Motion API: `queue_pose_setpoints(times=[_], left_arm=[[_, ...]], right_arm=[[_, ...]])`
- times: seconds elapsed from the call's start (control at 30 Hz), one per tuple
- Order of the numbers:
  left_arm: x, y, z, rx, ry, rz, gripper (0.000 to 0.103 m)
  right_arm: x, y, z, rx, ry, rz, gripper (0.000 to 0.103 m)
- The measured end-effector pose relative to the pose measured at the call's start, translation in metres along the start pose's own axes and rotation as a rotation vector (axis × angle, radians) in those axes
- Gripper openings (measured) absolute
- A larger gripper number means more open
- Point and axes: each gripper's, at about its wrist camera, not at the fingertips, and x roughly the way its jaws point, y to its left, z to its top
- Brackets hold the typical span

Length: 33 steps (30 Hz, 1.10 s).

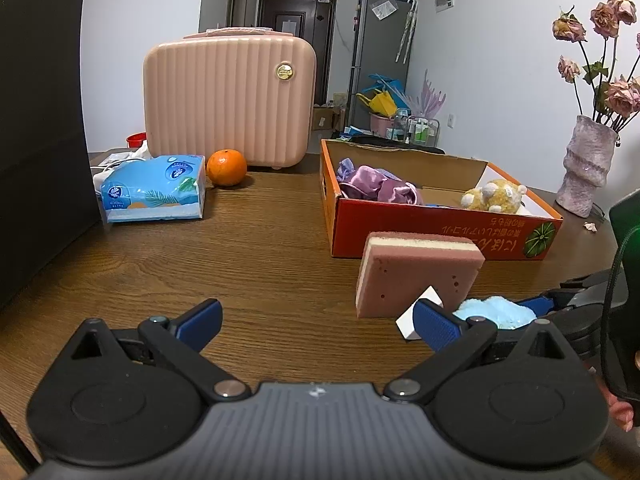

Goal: Organize soft objects
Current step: 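Close the right gripper on the light-blue plush, then lift the blue plush with the right gripper while the left gripper closes on the white triangular sponge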

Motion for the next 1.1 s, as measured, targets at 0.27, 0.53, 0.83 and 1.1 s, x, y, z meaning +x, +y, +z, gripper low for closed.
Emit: queue_pose_setpoints(times=[0.27, 0.53, 0.83, 1.1], left_arm=[[0.000, 0.001, 0.001, -0.011, 0.001, -0.003, 0.103], [0.001, 0.002, 0.001, -0.020, 0.000, -0.006, 0.103], [0.003, 0.004, 0.000, -0.035, -0.002, -0.001, 0.103], [0.010, 0.006, 0.001, -0.050, 0.003, 0.025, 0.103]], right_arm=[[-0.013, -0.004, -0.009, 0.033, -0.064, -0.007, 0.074], [-0.042, -0.014, -0.014, 0.077, -0.163, -0.009, 0.074], [-0.067, -0.028, -0.018, 0.121, -0.255, -0.035, 0.074], [-0.081, -0.043, -0.026, 0.159, -0.309, -0.054, 0.074]])
